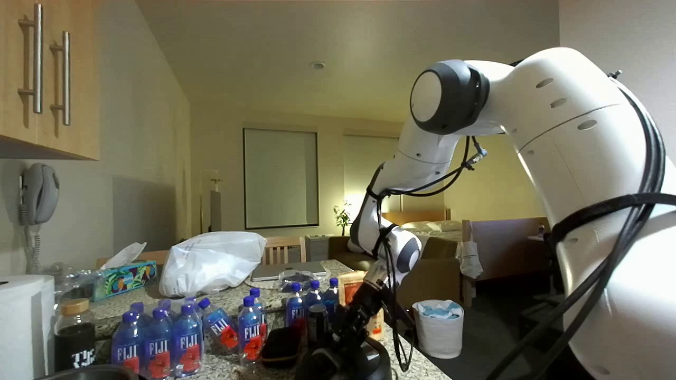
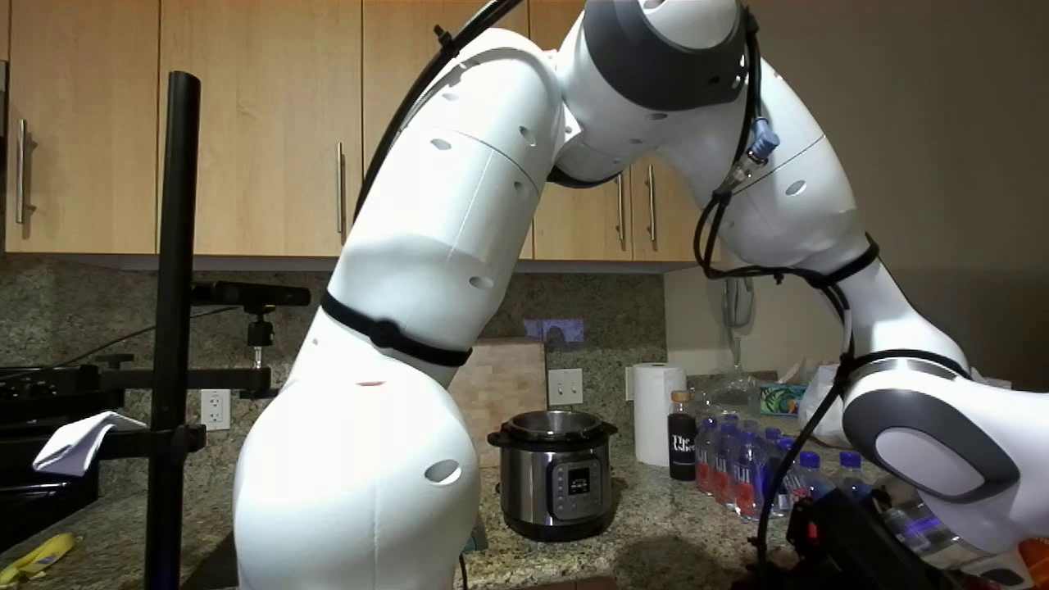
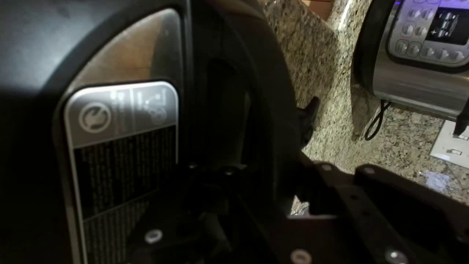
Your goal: Uncover the cooker and put the lid on the counter
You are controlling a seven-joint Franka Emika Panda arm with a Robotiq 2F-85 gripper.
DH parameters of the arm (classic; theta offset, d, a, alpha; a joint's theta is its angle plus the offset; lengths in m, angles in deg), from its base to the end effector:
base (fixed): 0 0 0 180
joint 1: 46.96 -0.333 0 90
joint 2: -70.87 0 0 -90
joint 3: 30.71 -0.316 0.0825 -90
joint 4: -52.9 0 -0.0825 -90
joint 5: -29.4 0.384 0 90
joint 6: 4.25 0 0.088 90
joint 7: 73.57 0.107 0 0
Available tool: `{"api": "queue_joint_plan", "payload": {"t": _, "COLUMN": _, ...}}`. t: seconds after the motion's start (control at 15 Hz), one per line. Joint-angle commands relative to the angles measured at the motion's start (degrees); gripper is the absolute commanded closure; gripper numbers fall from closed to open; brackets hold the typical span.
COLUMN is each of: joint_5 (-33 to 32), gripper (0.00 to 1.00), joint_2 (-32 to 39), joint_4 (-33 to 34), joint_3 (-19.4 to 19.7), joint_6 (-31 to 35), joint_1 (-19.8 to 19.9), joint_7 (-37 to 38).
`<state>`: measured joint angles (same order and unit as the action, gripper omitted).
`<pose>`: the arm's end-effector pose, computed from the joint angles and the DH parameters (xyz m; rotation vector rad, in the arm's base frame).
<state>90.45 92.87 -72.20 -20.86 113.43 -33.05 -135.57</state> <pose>0.4943 -0.1686 0.1961 -2.3140 0.1179 -0.2141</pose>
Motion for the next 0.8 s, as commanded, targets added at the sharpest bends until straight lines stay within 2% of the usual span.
{"api": "queue_joint_plan", "payload": {"t": 0.0, "joint_5": -0.17, "gripper": 0.96, "joint_2": 0.01, "joint_4": 0.13, "joint_3": -0.32, "joint_6": 0.02, "joint_1": 0.34, "joint_7": -0.32}}
{"api": "queue_joint_plan", "payload": {"t": 0.67, "joint_5": 1.37, "gripper": 0.97, "joint_2": 1.93, "joint_4": 0.15, "joint_3": -0.71, "joint_6": -0.47, "joint_1": 0.76, "joint_7": 1.21}}
{"api": "queue_joint_plan", "payload": {"t": 0.73, "joint_5": -1.37, "gripper": 0.97, "joint_2": -4.59, "joint_4": -1.58, "joint_3": 0.16, "joint_6": -2.79, "joint_1": 0.06, "joint_7": 5.86}}
